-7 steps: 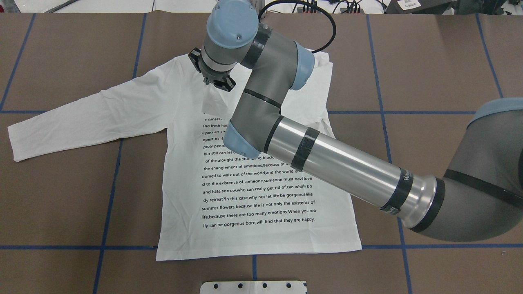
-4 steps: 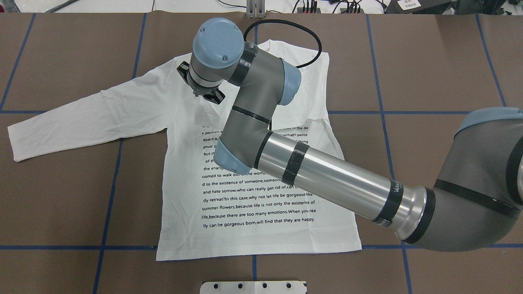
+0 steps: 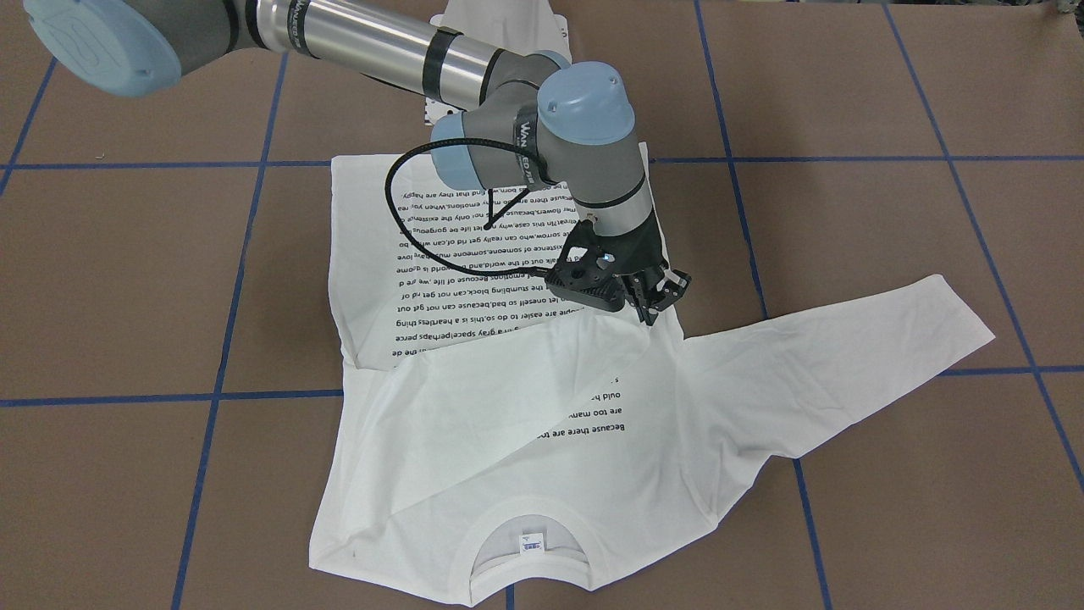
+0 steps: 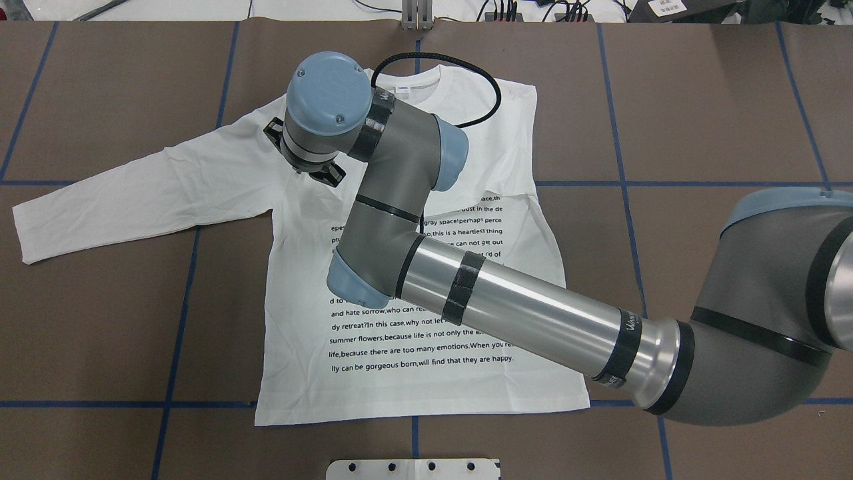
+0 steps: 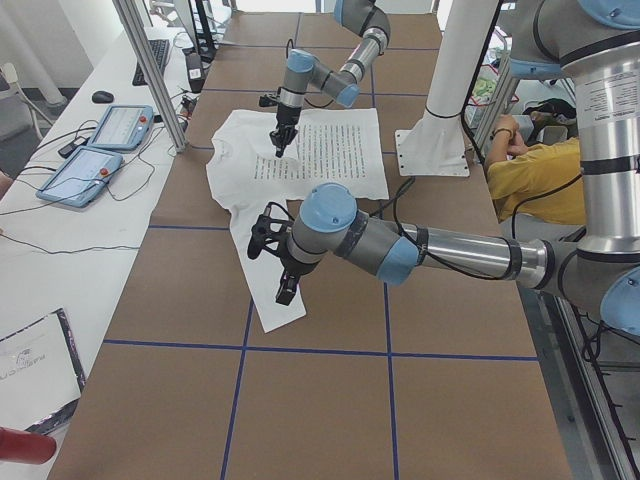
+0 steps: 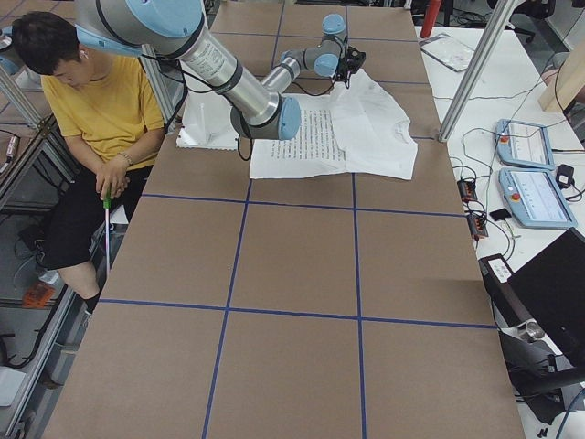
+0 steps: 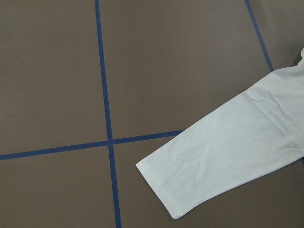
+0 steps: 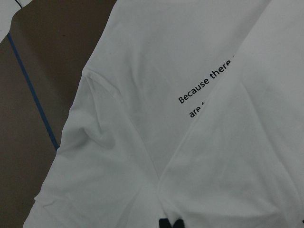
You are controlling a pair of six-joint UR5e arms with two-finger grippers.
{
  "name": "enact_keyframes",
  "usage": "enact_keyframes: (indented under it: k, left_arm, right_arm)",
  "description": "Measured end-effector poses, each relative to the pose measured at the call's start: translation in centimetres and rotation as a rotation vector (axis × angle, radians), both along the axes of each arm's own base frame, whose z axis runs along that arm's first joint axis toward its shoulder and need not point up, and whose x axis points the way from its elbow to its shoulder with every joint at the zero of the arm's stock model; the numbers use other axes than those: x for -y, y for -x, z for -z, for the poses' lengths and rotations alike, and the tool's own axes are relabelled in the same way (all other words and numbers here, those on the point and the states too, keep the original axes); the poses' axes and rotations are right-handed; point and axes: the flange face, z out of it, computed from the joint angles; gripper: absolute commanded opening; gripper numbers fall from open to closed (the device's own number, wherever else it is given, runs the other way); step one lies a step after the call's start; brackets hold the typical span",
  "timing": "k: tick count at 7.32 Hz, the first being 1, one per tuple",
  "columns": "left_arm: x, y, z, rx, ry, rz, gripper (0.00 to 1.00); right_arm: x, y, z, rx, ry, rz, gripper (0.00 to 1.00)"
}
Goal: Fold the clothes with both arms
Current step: 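Carry the grasped sleeve with the right gripper across the chest toward the collar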
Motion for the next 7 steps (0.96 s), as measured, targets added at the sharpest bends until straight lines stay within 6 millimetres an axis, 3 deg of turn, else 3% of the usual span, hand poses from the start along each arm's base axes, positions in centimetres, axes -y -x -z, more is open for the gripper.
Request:
enact_keyframes:
  k: [6, 7]
  left_arm:
    - [-0.1, 0.0, 0.3, 0.000, -0.005, 0.000, 1.00]
    - [-0.1, 0.0, 0.3, 0.000, -0.006, 0.000, 1.00]
  right_arm:
    - [0.6, 1.6, -0.3, 0.036, -0.044, -0.043, 0.00]
    - [0.4, 1.9, 0.0, 0.038, -0.049, -0.046, 0.18]
